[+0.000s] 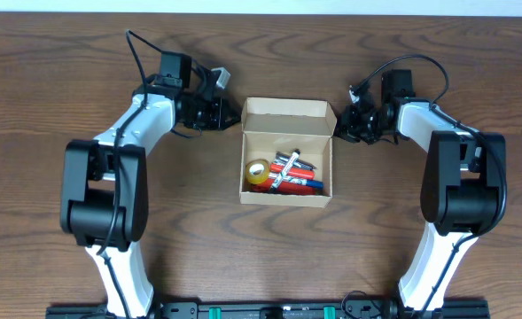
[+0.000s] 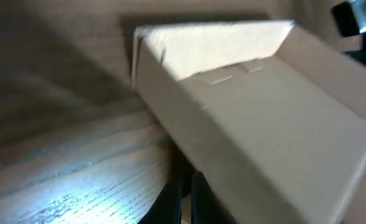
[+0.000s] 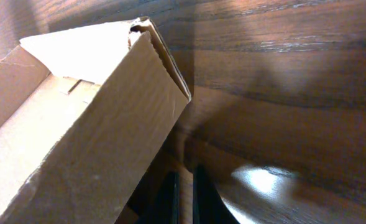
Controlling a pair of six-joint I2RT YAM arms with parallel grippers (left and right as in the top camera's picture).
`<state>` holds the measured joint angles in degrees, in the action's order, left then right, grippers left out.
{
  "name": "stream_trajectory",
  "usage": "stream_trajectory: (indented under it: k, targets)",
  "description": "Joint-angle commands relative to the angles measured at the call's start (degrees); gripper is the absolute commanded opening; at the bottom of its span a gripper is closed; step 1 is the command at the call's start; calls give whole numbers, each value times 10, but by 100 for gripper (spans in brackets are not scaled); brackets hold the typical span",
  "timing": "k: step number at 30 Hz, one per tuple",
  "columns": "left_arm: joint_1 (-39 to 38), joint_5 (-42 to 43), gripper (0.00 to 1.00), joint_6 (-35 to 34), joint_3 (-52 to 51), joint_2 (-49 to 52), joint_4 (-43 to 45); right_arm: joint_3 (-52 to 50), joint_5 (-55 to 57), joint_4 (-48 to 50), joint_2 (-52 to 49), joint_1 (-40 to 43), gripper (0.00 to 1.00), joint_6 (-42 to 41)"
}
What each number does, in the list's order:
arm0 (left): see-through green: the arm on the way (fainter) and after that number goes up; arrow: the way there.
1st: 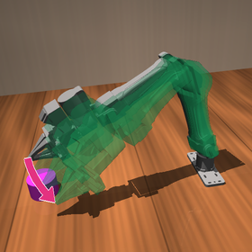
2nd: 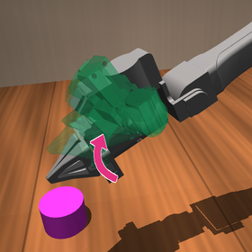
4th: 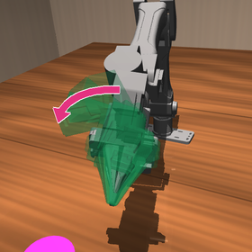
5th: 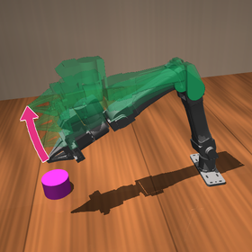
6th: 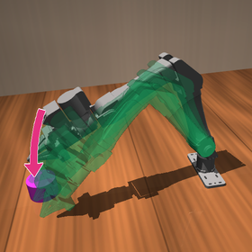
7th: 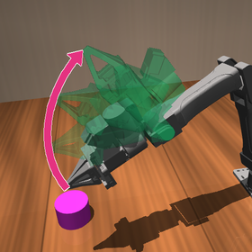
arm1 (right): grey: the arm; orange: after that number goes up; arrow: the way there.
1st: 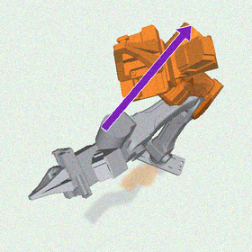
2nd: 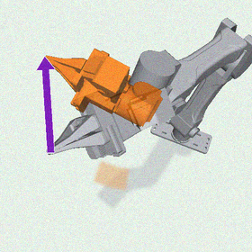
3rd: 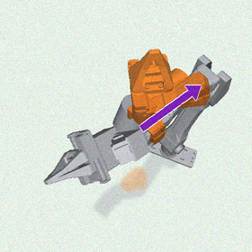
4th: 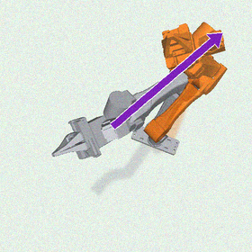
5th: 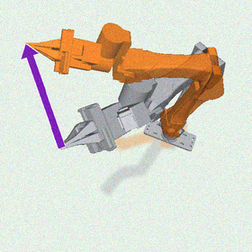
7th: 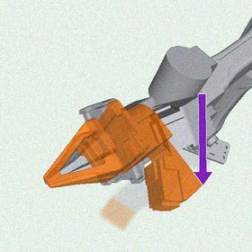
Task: Pack container
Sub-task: 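Push the lid flaps up and over the box with both grippers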
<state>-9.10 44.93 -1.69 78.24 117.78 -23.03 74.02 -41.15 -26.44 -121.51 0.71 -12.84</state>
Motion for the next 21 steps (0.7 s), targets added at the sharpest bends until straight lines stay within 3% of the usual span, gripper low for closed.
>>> stream_trajectory:
  k: [1,9,21]
  targets:
    - [1,15,6,-7,-2,36,-12,0,-11,1,-5,-4,1,-4]
    - [1,48,6,-4,-2,45,5,0,-18,2,-5,-4,1,-3]
    - [1,136,6,-5,0,45,14,0,-139,40,-5,-4,1,3]
